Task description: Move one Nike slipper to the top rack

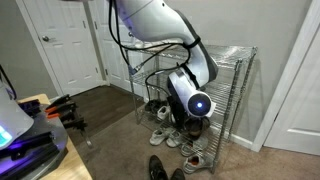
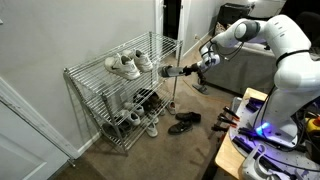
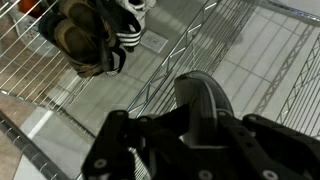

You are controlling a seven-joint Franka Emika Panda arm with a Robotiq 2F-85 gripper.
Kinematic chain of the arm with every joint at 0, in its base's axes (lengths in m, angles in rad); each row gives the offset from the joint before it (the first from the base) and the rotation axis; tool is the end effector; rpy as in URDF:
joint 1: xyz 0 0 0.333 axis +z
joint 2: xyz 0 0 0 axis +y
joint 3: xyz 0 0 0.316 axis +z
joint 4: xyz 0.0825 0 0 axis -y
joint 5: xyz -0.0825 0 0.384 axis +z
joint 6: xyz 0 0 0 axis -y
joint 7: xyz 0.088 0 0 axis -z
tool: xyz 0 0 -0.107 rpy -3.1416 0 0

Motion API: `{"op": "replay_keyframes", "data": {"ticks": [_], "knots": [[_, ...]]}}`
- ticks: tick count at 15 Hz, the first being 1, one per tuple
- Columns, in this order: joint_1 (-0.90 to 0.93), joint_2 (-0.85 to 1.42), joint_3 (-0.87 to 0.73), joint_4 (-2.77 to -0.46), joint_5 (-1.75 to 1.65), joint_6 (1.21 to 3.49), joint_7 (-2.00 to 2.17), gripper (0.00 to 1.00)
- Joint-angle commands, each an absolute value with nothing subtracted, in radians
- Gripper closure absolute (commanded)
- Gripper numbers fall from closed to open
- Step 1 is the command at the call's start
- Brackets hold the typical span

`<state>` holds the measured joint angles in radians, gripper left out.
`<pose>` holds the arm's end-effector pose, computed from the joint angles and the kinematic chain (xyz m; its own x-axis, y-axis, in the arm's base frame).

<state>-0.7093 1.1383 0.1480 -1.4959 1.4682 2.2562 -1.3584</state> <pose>0.5597 -0.3296 -0.0156 0.7029 -0.6285 0.3330 -0.1277 -0.5721 -0.8102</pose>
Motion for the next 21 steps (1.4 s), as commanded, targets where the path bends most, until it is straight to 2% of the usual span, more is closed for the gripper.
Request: {"op": "replay_keyframes", "data": {"ticks": [1,5,10,16,21], "knots": [[-0.622,0.944,0.053,-1.708,1.637,2.373,-1.479,0.94],[-0.459,0.863,-0.086,-1.775,1.762,2.536,-1.478,0.94],[-0.281,0.807,-0.221,-1.85,1.635,2.668,-1.276,0.94],[-0.22,0.665,-0.252,-1.997,1.581,2.697,-1.23,0.94],[-0.241,0.488,-0.251,-2.148,1.644,2.642,-1.33,0.96]]}}
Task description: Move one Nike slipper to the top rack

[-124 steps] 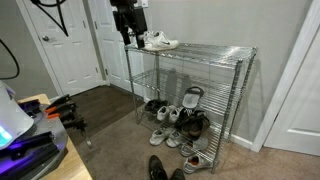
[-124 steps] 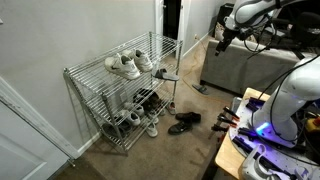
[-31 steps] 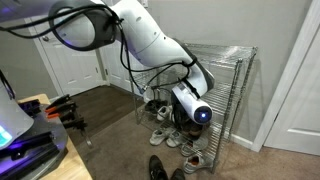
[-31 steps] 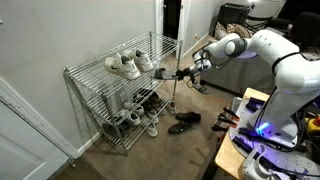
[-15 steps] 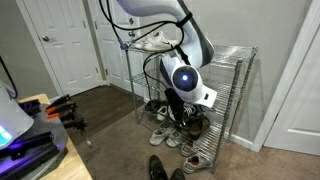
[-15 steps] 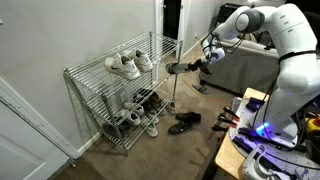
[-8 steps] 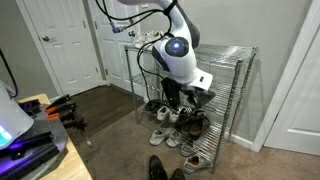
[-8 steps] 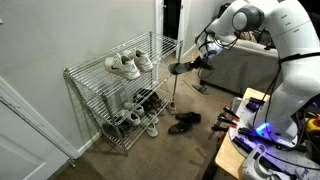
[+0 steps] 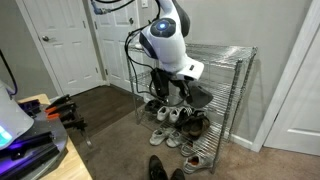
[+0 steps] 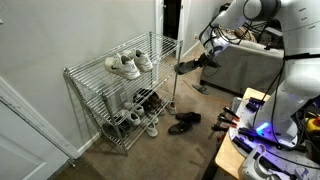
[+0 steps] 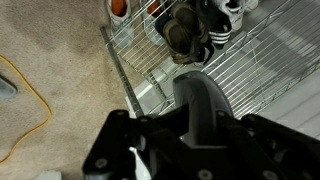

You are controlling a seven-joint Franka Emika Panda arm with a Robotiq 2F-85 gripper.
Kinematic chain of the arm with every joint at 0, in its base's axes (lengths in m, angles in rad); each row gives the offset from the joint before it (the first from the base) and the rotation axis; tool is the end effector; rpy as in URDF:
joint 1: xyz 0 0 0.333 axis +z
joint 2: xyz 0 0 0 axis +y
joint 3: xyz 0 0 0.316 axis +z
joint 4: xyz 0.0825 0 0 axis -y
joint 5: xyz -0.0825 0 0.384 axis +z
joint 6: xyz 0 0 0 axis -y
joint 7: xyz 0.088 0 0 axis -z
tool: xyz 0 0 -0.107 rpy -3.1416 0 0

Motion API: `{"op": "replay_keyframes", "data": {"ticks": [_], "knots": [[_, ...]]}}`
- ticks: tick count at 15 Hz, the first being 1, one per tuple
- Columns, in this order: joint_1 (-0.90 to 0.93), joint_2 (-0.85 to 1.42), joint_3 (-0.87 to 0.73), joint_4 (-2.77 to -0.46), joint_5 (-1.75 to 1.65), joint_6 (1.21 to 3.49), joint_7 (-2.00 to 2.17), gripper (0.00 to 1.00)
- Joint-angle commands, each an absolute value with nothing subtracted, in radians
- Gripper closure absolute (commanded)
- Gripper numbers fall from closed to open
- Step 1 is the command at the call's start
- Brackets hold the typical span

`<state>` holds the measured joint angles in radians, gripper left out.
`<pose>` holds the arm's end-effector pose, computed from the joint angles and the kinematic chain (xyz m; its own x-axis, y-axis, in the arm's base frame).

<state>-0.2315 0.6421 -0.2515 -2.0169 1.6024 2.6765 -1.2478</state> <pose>0.4927 -0.2965 0.1303 0.6997 -0.6133 0.3664 -0.4721 -0.7819 -0.4072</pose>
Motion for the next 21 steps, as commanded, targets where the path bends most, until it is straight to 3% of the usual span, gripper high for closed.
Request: {"op": "replay_keyframes", "data": {"ticks": [1,11,16,21], "knots": [[-0.242,0.449,-0.25,-2.179,1.658,2.635,-1.352,0.95],[-0.22,-0.057,-0.253,-2.556,1.79,2.756,-1.426,0.95],[-0.238,-0.224,-0.269,-2.612,1.805,2.643,-1.418,0.95],[-0.257,-0.219,-0.256,-2.592,1.778,2.439,-1.401,0.95]]}}
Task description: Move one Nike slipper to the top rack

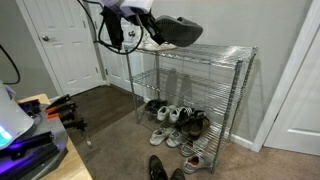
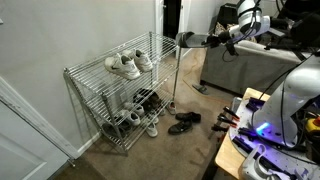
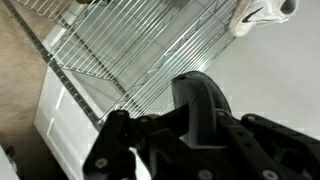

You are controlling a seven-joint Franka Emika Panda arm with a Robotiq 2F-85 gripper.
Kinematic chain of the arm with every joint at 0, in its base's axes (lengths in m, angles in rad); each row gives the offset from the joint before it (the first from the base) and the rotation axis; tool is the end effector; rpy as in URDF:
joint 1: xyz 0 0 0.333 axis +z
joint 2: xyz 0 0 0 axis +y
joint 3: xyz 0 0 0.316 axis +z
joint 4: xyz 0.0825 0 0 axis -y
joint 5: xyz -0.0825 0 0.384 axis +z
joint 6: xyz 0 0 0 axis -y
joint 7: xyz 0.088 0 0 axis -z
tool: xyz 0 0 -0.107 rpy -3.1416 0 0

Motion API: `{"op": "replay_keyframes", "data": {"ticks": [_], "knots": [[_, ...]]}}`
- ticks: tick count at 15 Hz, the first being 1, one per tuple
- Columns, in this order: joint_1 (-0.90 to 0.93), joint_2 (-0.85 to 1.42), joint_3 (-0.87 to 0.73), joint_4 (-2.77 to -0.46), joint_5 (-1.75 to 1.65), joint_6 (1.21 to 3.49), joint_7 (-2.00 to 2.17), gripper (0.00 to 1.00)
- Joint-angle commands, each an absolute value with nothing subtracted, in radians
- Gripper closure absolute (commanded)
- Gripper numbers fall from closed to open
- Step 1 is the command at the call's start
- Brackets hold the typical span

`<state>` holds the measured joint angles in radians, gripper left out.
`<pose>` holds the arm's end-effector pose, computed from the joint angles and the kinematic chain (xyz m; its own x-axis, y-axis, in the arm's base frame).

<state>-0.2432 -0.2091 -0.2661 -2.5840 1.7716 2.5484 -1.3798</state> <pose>0.3745 -0.2213 0.3350 0.4715 -0.6941 0.5440 -0.2397 -0.6945 -0.6784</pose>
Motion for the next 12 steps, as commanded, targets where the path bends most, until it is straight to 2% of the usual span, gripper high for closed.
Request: {"op": "replay_keyframes", "data": {"ticks": [1,8,12], "knots": [[-0.254,-0.2,-0.257,-2.58,1.814,2.382,-1.444,0.95],[-0.227,0.072,-0.238,-2.375,1.974,2.012,-1.483,0.95],[-0.208,0.296,-0.216,-2.153,2.063,1.947,-1.422,0.95]]}}
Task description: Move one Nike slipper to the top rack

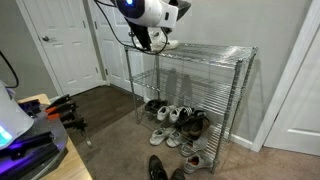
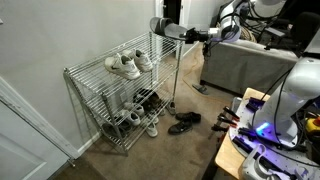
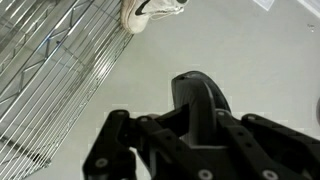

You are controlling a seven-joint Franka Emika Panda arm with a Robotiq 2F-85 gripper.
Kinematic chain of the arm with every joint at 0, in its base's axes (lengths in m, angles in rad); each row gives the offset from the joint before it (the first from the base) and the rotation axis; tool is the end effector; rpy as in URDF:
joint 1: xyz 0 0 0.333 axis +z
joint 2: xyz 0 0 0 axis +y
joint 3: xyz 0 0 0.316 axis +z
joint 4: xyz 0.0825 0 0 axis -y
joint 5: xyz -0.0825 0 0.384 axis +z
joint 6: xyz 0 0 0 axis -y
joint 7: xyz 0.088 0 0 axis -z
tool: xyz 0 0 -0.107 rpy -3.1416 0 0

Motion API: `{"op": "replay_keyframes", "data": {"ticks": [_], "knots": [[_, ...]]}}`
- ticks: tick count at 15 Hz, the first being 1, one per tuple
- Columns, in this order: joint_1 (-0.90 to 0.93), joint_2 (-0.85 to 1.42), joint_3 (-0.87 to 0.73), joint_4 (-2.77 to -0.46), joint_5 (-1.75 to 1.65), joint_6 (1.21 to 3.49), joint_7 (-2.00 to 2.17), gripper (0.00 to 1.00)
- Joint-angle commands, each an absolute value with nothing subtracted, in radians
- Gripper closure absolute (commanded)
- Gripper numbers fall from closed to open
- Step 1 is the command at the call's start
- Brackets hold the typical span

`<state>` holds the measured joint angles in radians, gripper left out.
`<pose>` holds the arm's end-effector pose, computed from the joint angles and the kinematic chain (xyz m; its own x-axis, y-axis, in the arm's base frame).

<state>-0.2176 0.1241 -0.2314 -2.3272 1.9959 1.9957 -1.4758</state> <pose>0.4997 -0.1785 0.3132 0.4807 -0.7094 0.5155 0.1902 -0.4895 -0.8510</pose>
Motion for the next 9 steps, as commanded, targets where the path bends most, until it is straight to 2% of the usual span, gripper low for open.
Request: {"op": "replay_keyframes", "data": {"ticks": [1,9], "knots": [[-0.204,0.348,-0.21,-2.091,2.085,1.953,-1.402,0.95],[-0.218,0.681,-0.202,-1.662,2.109,2.004,-1.161,0.95]]}}
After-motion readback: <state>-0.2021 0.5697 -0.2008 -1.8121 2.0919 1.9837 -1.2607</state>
